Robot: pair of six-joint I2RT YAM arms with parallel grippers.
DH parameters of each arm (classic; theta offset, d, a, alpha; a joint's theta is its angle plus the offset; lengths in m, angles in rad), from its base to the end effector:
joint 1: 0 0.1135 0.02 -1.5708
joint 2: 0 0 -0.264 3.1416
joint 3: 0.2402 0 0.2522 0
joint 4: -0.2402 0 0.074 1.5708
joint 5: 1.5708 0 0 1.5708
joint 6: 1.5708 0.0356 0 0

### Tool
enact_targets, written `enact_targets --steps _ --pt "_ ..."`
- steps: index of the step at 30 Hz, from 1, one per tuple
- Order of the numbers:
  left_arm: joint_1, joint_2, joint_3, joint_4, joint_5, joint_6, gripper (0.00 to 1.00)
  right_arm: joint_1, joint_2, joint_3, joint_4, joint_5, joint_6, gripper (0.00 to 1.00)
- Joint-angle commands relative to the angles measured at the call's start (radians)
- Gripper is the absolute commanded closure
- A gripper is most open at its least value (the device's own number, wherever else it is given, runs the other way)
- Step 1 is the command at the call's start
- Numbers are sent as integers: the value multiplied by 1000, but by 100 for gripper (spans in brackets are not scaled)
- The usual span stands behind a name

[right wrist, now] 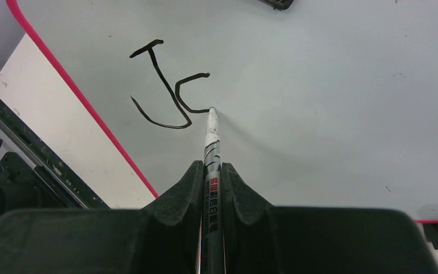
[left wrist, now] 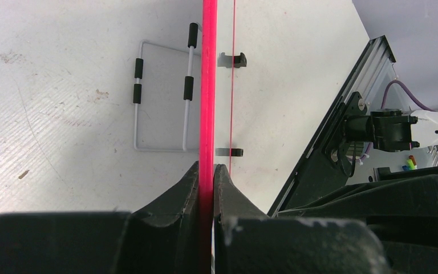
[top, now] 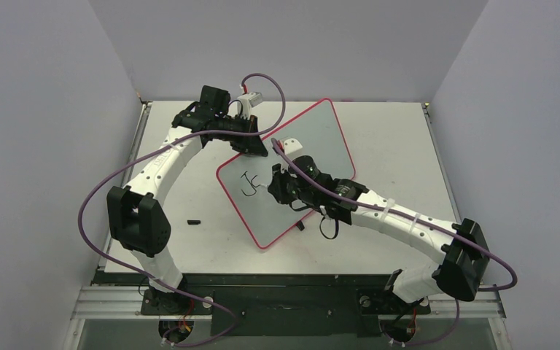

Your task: Write a sentence on the whiteboard

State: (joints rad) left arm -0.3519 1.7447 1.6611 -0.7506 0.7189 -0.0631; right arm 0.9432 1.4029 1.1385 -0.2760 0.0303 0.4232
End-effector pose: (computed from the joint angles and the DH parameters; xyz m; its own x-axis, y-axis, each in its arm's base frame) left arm 0.3510 -0.1539 0.3382 -0.7365 0.2199 -0.6397 0.6295 0.5689 -0.5292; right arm 0.1899 0.2600 0.3113 -0.6015 -0.1300 -0.7883 -0.5997 0.7254 0.3380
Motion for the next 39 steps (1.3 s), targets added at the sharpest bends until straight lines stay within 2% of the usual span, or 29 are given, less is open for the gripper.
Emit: enact_targets --steps 1,11,20,31,39 --pt "-29 -12 12 22 -108 69 100 -35 21 51 7 73 -23 100" --pt "-33 -14 6 27 -101 69 100 -35 70 143 1 33 -33 100" --pt "-33 -14 3 31 -98 69 100 -19 85 154 17 1 -18 100" --pt "-32 -11 2 31 -100 69 100 -11 -3 150 9 -51 -37 100" --pt "-32 -13 8 29 -98 69 100 -33 -21 147 -3 -5 -40 100"
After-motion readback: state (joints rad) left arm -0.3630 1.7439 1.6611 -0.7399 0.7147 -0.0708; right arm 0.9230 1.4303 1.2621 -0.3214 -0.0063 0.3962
